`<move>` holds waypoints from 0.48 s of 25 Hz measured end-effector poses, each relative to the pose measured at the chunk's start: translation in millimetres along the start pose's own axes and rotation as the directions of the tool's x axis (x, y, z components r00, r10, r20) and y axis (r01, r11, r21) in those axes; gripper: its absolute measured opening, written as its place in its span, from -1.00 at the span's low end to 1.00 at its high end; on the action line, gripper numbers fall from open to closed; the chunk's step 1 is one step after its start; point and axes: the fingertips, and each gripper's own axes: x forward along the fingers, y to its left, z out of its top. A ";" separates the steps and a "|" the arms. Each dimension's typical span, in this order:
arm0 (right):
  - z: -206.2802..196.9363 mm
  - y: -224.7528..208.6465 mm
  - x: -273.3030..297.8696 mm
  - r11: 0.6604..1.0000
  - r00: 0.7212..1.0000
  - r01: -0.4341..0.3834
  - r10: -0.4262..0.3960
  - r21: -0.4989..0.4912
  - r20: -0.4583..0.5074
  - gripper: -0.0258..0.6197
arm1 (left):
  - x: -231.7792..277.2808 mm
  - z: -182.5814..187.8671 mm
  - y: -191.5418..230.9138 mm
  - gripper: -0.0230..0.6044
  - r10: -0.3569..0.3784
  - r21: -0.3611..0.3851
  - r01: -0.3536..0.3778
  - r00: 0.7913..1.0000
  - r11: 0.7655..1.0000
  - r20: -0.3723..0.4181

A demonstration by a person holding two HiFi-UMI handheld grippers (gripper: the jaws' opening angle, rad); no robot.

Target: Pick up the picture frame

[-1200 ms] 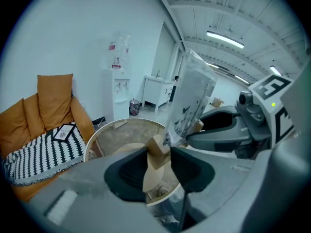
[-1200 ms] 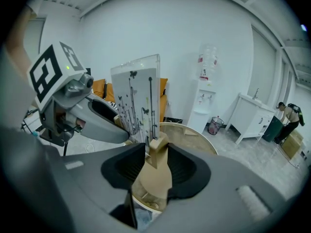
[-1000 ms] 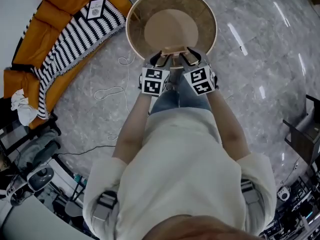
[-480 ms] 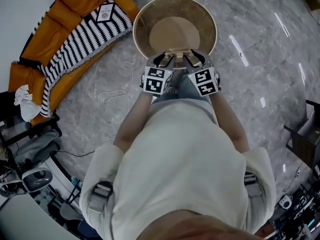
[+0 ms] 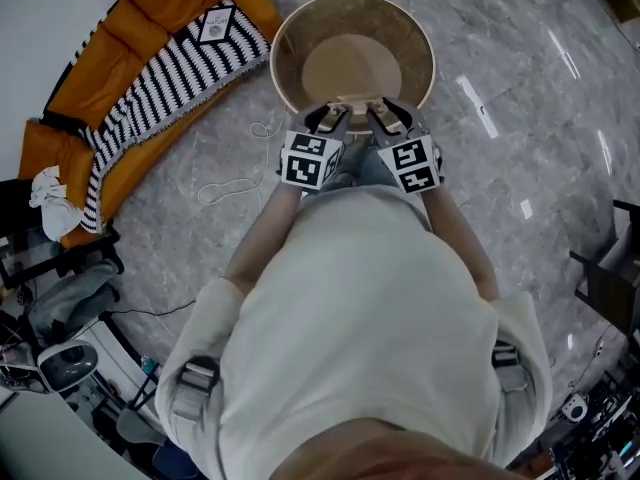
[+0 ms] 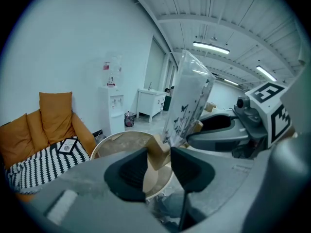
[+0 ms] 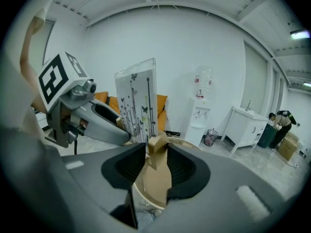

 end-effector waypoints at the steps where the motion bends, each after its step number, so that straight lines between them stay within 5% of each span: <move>1: 0.0 1.5 -1.0 1.000 1.000 0.003 -0.003 0.000 0.002 -0.49 | -1.4 -0.7 -0.2 -0.45 0.000 0.002 0.000 1.000 1.000 0.002; 12: 2.2 3.2 0.9 1.000 1.000 0.009 -0.008 -0.007 0.010 -0.50 | -2.6 -0.7 3.2 -0.45 -0.001 0.005 0.001 1.000 1.000 0.014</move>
